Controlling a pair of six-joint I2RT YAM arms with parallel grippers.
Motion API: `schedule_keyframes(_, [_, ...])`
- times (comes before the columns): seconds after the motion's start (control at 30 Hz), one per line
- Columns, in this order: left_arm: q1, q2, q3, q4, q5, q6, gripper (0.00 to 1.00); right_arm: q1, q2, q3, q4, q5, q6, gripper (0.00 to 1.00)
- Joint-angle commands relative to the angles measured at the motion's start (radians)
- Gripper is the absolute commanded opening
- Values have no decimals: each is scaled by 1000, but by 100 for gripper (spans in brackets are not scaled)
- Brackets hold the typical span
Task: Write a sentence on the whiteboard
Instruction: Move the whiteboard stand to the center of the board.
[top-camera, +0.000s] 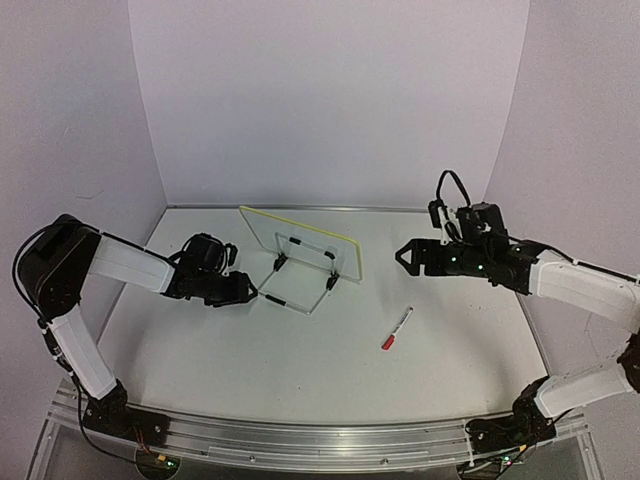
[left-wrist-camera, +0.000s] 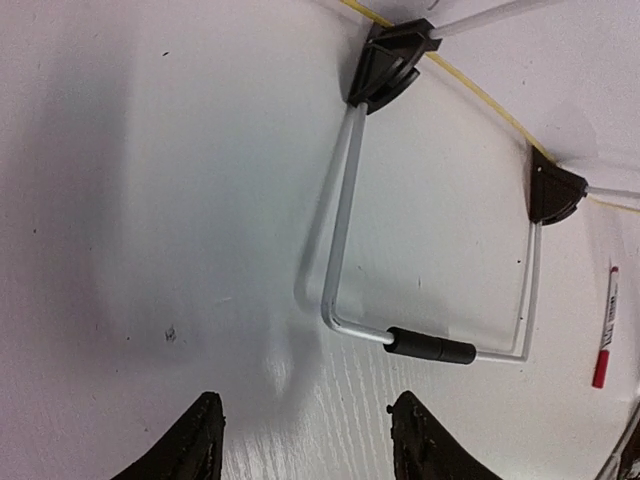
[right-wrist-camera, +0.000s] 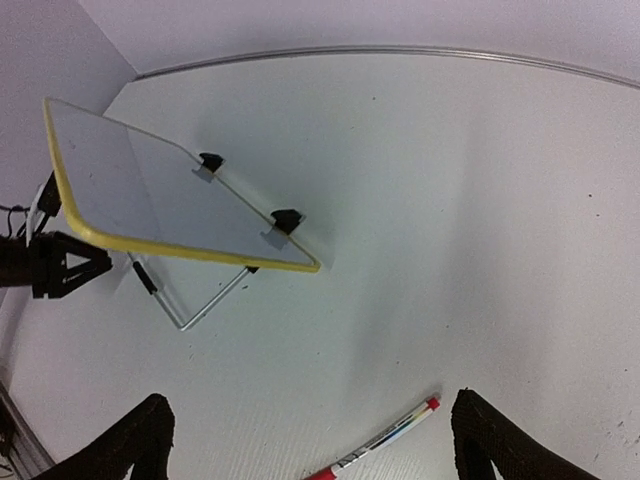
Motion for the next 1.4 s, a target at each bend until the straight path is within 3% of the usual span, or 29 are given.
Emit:
schedule_keyframes(0.0, [-7, -34, -78, 148, 11, -283, 58, -44, 98, 119, 45, 30, 49, 93])
schedule_keyframes(0.27, [-18, 69, -48, 293, 86, -398, 54, -46, 356, 322, 46, -15, 40, 93])
schedule_keyframes(0.57, [-20, 169, 5, 343, 126, -430, 45, -46, 548, 460, 42, -131, 1, 92])
schedule_keyframes(0.87, [-14, 261, 81, 389, 116, -445, 26, -13, 605, 487, -9, -266, -64, 92])
schedule_keyframes(1.1, [33, 291, 129, 356, 98, -405, 21, 17, 591, 453, -29, -302, -72, 92])
schedule_keyframes(1.37, [118, 382, 254, 347, 218, -311, 21, 63, 591, 440, -28, -316, -56, 92])
